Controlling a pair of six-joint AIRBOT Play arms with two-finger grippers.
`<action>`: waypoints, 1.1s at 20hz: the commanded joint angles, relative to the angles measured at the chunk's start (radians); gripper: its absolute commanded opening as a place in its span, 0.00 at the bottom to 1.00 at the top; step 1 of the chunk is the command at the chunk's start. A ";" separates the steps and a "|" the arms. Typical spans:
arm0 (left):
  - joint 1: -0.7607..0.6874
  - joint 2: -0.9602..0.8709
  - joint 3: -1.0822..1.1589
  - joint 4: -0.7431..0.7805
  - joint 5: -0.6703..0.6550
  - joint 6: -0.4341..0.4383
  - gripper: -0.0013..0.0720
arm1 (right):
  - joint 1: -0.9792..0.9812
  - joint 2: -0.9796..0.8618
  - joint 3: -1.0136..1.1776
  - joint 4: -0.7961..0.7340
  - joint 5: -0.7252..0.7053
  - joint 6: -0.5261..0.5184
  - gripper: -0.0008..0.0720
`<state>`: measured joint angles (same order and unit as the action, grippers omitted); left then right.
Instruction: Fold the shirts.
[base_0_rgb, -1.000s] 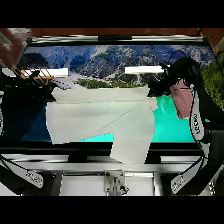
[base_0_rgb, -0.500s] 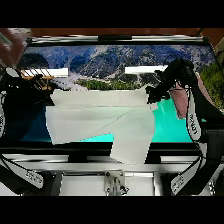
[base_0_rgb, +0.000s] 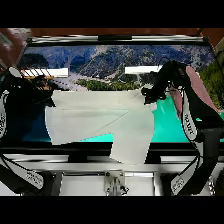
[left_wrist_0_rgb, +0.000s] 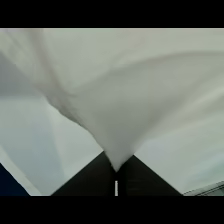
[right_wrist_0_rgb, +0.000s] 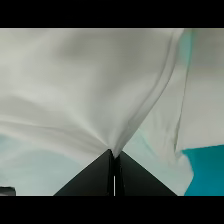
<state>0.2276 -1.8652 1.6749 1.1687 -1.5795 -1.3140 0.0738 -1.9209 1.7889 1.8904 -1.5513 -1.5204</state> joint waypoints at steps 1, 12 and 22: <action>-0.018 -0.001 0.001 -0.003 0.042 0.000 0.06 | 0.002 0.003 0.000 -0.020 0.092 0.005 0.09; -0.021 0.000 0.148 -0.006 0.118 -0.001 0.06 | -0.016 0.049 0.003 -0.029 0.290 -0.002 0.09; -0.021 0.003 0.329 -0.008 0.137 0.000 0.06 | -0.017 0.161 0.003 0.015 0.411 -0.048 0.09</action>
<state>0.2062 -1.8633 1.9640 1.1599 -1.4490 -1.3144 0.0574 -1.7924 1.7908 1.9003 -1.1797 -1.5597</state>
